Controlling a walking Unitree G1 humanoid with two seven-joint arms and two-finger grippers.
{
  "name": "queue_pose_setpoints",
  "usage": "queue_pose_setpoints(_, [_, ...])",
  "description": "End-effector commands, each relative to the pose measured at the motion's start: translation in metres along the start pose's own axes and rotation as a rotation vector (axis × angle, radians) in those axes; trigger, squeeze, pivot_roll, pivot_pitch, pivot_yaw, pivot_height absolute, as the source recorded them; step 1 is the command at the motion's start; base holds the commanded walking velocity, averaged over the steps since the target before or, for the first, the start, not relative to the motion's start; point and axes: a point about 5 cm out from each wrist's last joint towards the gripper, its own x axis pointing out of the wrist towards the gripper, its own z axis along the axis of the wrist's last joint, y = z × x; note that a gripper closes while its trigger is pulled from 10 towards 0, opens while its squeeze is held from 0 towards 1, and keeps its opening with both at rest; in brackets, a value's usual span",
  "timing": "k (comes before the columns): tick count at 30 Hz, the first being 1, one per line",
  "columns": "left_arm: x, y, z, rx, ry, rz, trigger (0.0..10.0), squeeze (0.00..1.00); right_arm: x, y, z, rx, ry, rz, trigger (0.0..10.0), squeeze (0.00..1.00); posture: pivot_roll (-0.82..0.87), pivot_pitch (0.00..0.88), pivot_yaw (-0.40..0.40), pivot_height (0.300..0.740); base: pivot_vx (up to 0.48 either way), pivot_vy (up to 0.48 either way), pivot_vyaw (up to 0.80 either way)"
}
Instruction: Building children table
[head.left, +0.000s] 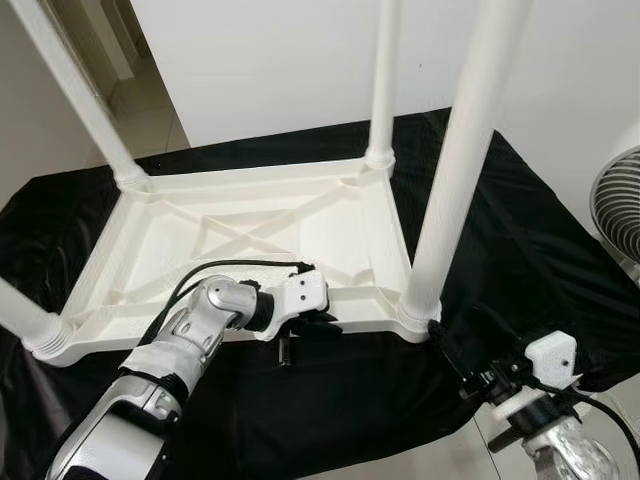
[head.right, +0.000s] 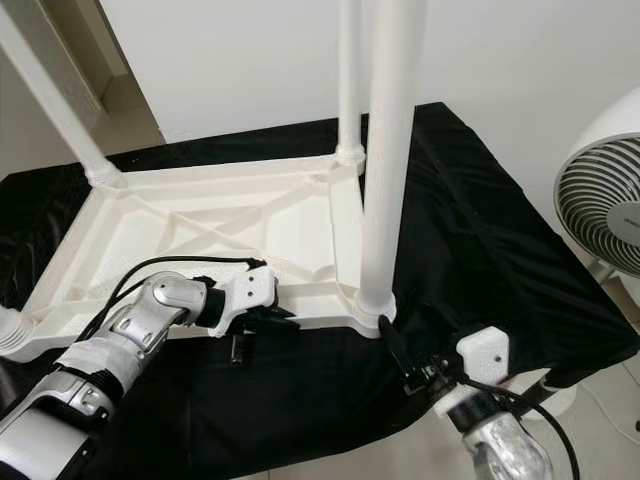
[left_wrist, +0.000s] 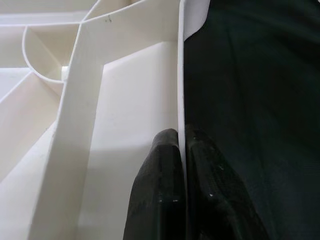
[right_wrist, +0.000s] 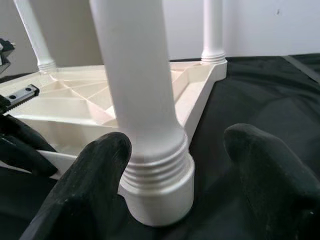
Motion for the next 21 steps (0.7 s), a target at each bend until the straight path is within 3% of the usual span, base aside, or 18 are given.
queue_pose_setpoints(1, [-0.020, 0.019, -0.005, -0.106, -0.059, 0.388, 0.0, 0.00, 0.003, 0.004, -0.006, 0.030, 0.030, 0.000, 10.0, 0.00, -0.06, 0.111, 0.091, 0.740, 0.000, 0.000, 0.00])
queue_pose_setpoints(5, [-0.025, 0.016, -0.003, -0.131, -0.069, 0.416, 0.0, 0.00, 0.010, 0.006, -0.008, 0.074, 0.040, 0.010, 10.0, 0.00, -0.05, 0.114, 0.080, 0.740, 0.000, 0.000, 0.00])
queue_pose_setpoints(9, [-0.017, 0.002, 0.002, -0.125, -0.083, 0.383, 0.0, 0.00, 0.021, 0.000, -0.015, 0.126, 0.072, -0.021, 10.0, 0.00, -0.04, 0.113, 0.066, 0.740, 0.000, 0.000, 0.00])
queue_pose_setpoints(10, [-0.013, -0.004, 0.003, -0.113, -0.083, 0.354, 10.0, 0.00, 0.023, -0.001, -0.016, 0.127, 0.082, -0.026, 10.0, 0.69, -0.04, 0.112, 0.057, 0.740, 0.000, 0.000, 0.00])
queue_pose_setpoints(12, [-0.010, -0.007, 0.004, -0.105, -0.084, 0.334, 10.0, 0.00, 0.025, -0.003, -0.017, 0.128, 0.088, -0.030, 10.0, 0.69, -0.04, 0.112, 0.057, 0.740, 0.000, 0.000, 0.00])
queue_pose_setpoints(13, [-0.008, -0.011, 0.006, -0.096, -0.089, 0.314, 10.0, 0.00, 0.026, -0.004, -0.016, 0.141, 0.079, -0.021, 10.0, 1.00, -0.04, 0.112, 0.053, 0.740, 0.000, 0.000, 0.00])
queue_pose_setpoints(21, [-0.004, -0.029, 0.018, -0.076, -0.136, 0.235, 10.0, 0.00, 0.035, -0.010, -0.012, 0.112, 0.067, 0.000, 10.0, 1.00, -0.04, 0.113, 0.040, 0.740, 0.000, 0.000, 0.00])
